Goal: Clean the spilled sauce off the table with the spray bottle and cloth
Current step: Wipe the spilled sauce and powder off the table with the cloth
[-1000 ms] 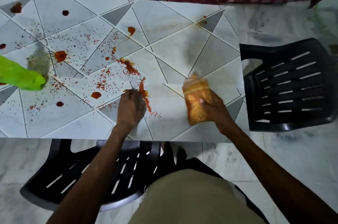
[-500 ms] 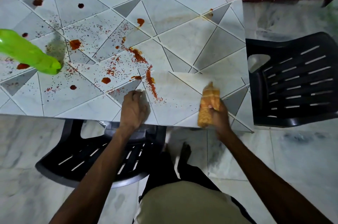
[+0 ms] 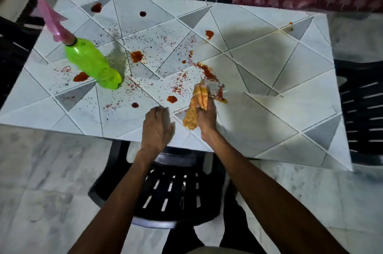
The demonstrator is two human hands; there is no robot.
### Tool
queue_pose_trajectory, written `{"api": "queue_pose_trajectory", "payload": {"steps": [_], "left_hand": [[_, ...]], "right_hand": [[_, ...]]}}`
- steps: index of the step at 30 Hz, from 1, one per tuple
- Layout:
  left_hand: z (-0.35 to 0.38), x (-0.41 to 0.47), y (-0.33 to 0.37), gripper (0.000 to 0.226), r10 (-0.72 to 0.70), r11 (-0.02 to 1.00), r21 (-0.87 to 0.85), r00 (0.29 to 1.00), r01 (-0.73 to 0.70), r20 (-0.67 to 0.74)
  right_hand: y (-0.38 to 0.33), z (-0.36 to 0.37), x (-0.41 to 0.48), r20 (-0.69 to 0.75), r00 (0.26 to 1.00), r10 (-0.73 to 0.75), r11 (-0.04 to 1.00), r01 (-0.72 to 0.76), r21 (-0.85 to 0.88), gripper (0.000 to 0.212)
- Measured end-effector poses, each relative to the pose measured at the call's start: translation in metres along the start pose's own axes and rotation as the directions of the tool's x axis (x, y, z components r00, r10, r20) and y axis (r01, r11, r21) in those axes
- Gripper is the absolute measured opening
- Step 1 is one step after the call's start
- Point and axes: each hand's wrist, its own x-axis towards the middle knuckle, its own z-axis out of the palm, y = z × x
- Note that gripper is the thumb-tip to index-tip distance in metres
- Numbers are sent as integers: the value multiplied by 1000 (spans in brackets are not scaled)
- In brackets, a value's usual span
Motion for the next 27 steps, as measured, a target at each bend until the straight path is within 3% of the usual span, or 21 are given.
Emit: {"api": "queue_pose_trajectory", "payload": {"steps": [6, 11, 19, 22, 25, 27], "left_hand": [[-14, 23, -58, 69, -8, 998, 69, 993, 0, 120], [-16, 32, -80, 79, 33, 984, 162, 972, -73, 234], [-15, 30, -82, 75, 62, 986, 141, 979, -91, 194], [-13, 30, -83, 74, 57, 984, 160, 984, -85, 170], [-12, 30, -82, 72, 55, 981, 173, 985, -84, 164], [-12, 32, -81, 69, 43, 984, 161, 985, -71, 167]], "right_hand": [[-8, 26, 5, 123, 992, -22, 994, 35, -106, 44], [-15, -33, -22, -76, 994, -76, 992, 67, -107, 39], [-2, -113, -31, -346, 935, -78, 990, 31, -138, 34], [8, -93, -13, -343, 939, -4, 988, -50, -147, 35], [11, -39, 0, -249, 968, 29, 984, -72, -163, 29], [-3, 9, -5, -171, 985, 21, 985, -50, -167, 37]]}}
